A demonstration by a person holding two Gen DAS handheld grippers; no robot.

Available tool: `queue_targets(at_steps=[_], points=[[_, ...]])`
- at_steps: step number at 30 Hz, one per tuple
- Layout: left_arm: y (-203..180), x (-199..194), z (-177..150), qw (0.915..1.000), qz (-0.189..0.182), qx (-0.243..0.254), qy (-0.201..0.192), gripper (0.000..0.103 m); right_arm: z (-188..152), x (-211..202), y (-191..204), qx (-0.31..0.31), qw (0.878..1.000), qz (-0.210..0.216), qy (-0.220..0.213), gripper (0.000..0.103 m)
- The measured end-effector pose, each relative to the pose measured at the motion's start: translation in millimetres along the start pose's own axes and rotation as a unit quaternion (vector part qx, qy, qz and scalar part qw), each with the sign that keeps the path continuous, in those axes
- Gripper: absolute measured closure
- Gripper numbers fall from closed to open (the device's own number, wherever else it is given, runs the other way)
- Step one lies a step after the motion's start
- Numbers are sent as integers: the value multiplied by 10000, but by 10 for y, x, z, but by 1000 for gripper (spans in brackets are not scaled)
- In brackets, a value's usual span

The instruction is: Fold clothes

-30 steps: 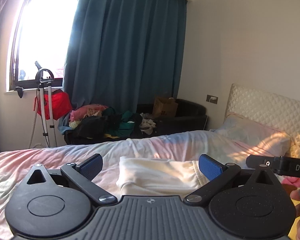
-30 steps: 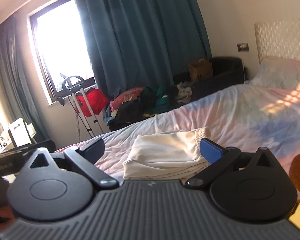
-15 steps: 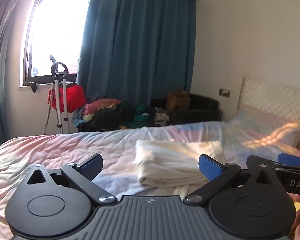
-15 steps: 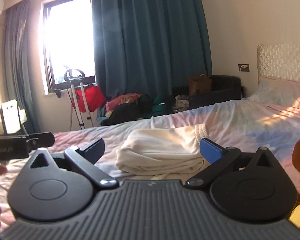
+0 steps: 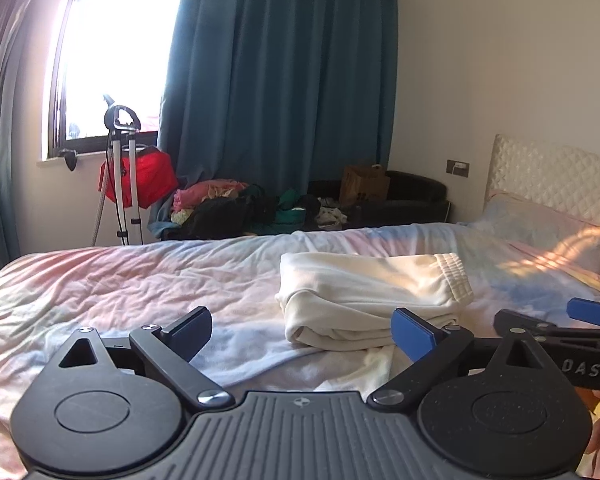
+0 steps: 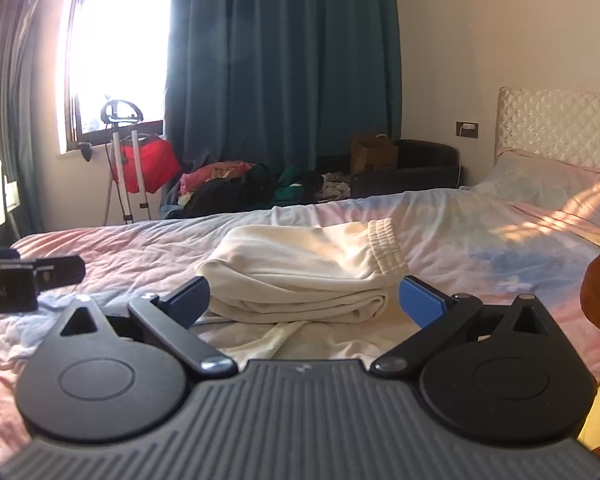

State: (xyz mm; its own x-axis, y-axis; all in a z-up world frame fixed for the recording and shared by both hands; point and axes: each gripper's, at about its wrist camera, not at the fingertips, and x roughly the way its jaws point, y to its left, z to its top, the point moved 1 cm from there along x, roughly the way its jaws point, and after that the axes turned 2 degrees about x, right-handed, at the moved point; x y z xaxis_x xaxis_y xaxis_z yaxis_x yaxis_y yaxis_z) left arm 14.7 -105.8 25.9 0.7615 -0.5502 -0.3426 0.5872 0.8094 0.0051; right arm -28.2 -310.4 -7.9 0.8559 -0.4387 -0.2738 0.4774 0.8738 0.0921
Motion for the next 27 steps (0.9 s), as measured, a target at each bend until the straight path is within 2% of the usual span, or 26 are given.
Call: queue_targets(at_steps=[6, 17, 27], points=[[-5, 17, -26, 10000, 38, -4, 45, 6, -16, -34, 1, -49, 10000, -12, -69, 0], [-13, -25, -57, 10000, 34, 30, 85, 5, 16, 43, -108, 263, 9995, -14, 194, 0], [1, -68, -68, 9999, 31, 72, 100, 5, 9, 35, -61, 125, 9997, -32, 187, 0]])
